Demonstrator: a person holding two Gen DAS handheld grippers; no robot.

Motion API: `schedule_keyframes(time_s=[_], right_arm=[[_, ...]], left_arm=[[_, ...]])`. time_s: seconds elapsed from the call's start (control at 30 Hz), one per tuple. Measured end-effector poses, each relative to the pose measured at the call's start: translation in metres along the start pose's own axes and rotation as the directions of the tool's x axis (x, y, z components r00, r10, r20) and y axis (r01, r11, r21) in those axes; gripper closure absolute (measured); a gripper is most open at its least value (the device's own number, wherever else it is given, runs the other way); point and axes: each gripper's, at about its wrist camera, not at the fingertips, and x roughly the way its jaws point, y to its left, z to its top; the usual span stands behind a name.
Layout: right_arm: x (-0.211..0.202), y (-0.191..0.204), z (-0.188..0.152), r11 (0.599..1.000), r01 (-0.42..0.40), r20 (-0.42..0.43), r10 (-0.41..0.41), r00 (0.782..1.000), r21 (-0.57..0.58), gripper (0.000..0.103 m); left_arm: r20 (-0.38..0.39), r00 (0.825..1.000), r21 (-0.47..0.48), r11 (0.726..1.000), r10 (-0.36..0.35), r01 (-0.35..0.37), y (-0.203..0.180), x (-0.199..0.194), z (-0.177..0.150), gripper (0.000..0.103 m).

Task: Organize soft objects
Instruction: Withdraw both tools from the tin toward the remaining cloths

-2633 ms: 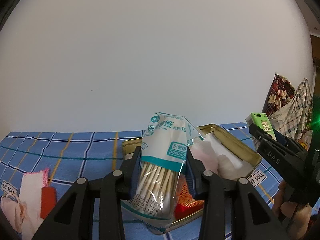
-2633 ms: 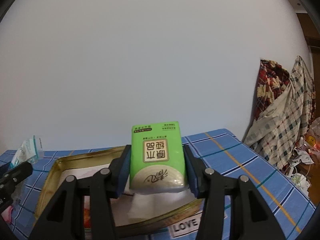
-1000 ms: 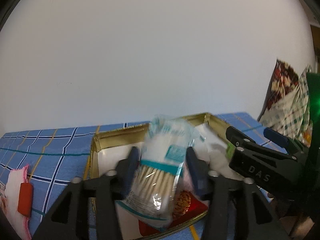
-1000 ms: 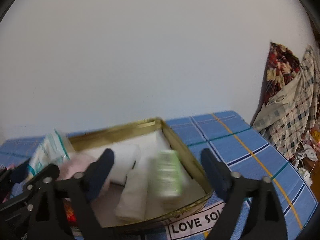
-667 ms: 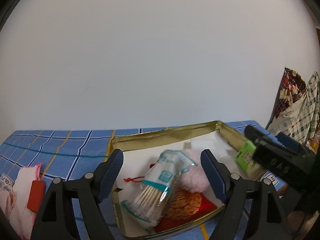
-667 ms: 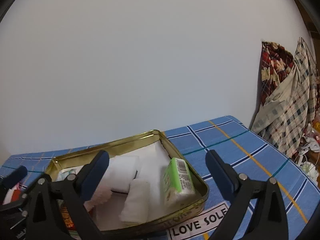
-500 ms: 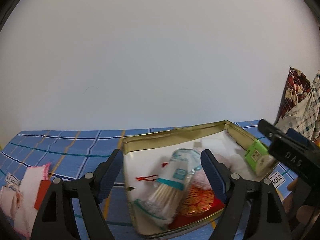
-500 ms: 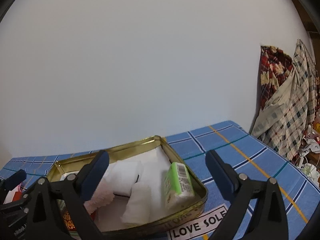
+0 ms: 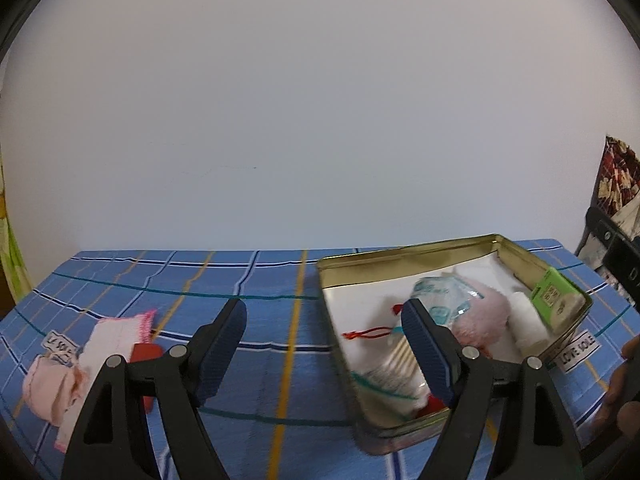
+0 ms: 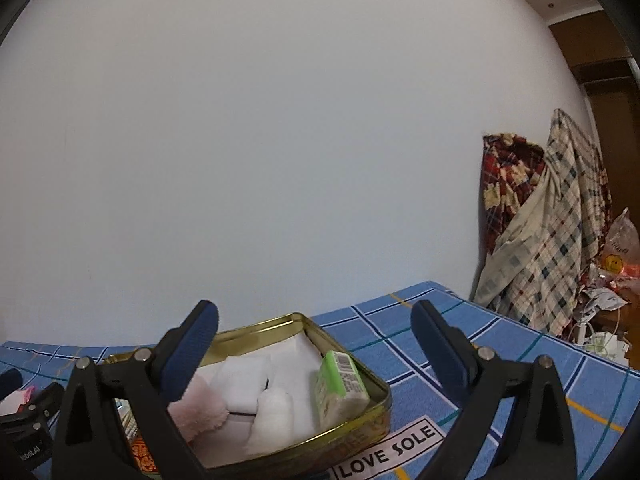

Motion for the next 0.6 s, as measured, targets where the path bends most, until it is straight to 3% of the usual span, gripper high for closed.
schedule_keyframes(time_s=[0.6], right_arm=[[-0.038, 0.016, -0.006, 0.999, 0.009, 0.024, -0.007, 1.0, -0.043, 0.004]], left_arm=[[0.064, 0.996, 0.081, 0.994, 0.065, -0.07, 0.035, -0.031, -0.013, 0.021]])
